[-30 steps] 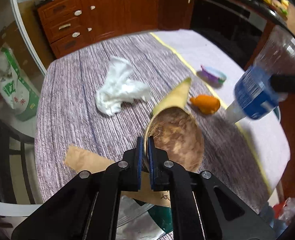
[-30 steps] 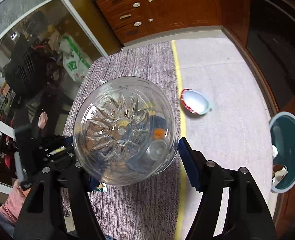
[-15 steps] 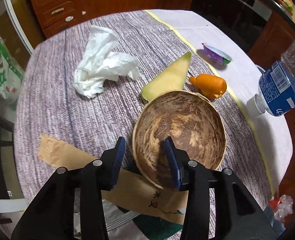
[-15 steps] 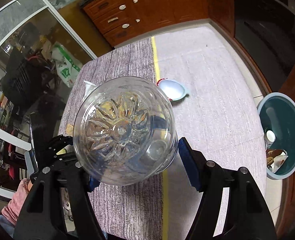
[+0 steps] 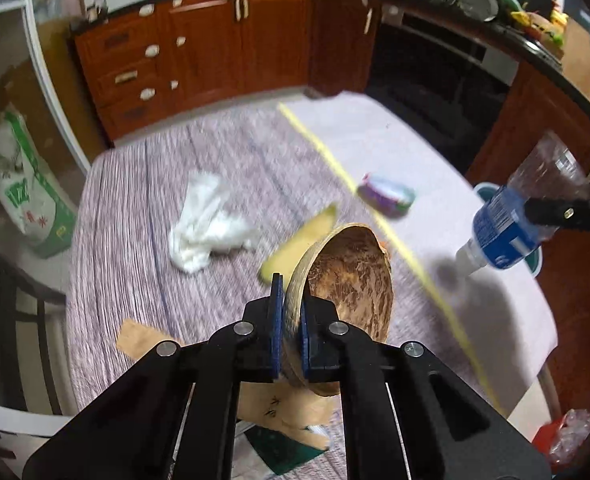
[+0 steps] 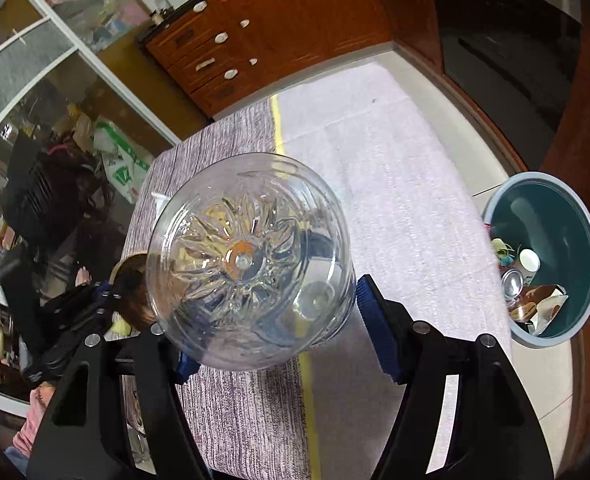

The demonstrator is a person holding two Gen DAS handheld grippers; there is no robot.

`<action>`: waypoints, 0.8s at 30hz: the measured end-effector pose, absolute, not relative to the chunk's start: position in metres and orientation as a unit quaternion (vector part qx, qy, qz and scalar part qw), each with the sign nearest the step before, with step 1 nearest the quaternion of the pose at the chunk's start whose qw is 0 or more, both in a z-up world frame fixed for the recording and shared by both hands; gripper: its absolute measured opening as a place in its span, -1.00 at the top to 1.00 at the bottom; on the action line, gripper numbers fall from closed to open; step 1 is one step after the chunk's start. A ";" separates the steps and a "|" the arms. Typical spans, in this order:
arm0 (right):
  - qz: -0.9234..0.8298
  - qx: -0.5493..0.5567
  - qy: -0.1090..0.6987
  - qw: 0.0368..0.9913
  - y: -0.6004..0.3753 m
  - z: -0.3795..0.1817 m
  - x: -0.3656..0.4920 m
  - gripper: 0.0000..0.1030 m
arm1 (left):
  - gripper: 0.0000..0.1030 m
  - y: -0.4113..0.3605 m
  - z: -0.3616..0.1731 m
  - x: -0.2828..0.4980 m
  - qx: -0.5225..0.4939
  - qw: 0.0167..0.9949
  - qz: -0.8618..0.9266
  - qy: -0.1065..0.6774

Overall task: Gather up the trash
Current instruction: 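Carry the coconut shell and water bottle over the bin and release both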

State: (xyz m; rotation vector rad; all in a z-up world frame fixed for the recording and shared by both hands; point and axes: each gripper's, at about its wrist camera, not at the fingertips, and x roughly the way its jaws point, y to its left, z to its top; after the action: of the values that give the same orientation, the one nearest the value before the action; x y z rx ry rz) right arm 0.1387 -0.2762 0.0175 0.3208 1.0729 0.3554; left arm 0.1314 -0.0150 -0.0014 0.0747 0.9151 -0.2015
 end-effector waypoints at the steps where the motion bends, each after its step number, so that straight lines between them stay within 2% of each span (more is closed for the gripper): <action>1: 0.166 0.155 0.504 0.833 -0.281 0.018 0.138 -0.26 | 0.86 -0.021 0.006 0.131 0.039 0.894 -0.104 0.435; 9: 0.121 0.210 0.464 0.852 -0.364 0.029 0.124 -0.26 | 0.86 -0.112 0.041 0.143 0.073 0.895 -0.164 0.409; 17: 0.030 0.273 0.444 0.853 -0.480 0.007 0.108 -0.26 | 0.85 -0.229 0.028 0.167 0.118 0.873 -0.227 0.416; 24: -0.002 0.306 0.471 0.827 -0.532 -0.039 0.113 -0.26 | 0.85 -0.319 -0.001 0.183 0.159 0.848 -0.266 0.430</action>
State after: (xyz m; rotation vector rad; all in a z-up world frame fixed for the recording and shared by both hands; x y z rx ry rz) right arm 0.1134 -0.5315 -0.0388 0.6503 1.0001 -0.0043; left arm 0.1826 -0.3192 -0.0008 0.3349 0.9062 -0.5604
